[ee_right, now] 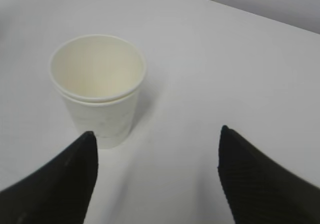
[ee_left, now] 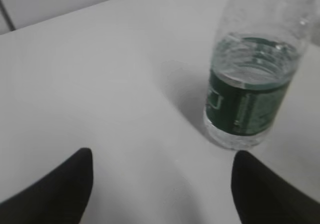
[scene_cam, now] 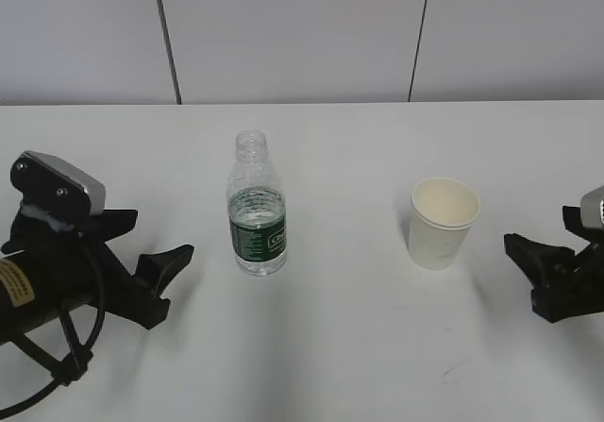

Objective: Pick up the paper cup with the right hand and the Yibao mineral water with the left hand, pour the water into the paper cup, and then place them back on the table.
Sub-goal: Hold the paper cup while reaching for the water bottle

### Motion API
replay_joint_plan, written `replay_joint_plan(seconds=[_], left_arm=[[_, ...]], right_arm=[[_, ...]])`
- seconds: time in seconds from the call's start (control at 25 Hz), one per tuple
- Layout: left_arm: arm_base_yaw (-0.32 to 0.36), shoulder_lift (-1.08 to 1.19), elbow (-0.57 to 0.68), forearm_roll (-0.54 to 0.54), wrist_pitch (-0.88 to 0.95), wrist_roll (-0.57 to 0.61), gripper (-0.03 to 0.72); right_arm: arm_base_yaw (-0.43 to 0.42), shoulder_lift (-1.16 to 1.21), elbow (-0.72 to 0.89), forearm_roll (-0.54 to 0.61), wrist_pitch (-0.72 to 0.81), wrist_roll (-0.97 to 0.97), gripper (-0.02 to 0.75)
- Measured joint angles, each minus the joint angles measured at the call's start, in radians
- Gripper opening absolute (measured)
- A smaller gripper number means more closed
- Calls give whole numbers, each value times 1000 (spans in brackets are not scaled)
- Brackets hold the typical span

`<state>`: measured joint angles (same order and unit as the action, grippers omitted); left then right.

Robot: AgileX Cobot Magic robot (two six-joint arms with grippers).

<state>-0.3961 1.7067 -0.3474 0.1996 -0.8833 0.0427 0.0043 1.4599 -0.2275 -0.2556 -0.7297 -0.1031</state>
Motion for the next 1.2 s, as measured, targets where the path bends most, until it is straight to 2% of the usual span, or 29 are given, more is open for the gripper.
replay_joint_plan(seconds=[0.2,0.36,0.68,0.96,1.2], left_arm=[[-1,131,-7,75,-210,-35,522],[-2,199,-8,164,-252,-52,522],[-1,225,-8,183,-257,-59,522],[-1,227,-30,181,-257,-66,522],[-1,276,-101,182,-260,-172,522]], right_arm=[[0,145,41,-63,-220,8,585],[0,296,43,-102,-382,11,585],[0,497,9,-110,-412,11,585],[0,540,-54,-133,-415,11,585],[0,558,-124,-148,-419,31,598]])
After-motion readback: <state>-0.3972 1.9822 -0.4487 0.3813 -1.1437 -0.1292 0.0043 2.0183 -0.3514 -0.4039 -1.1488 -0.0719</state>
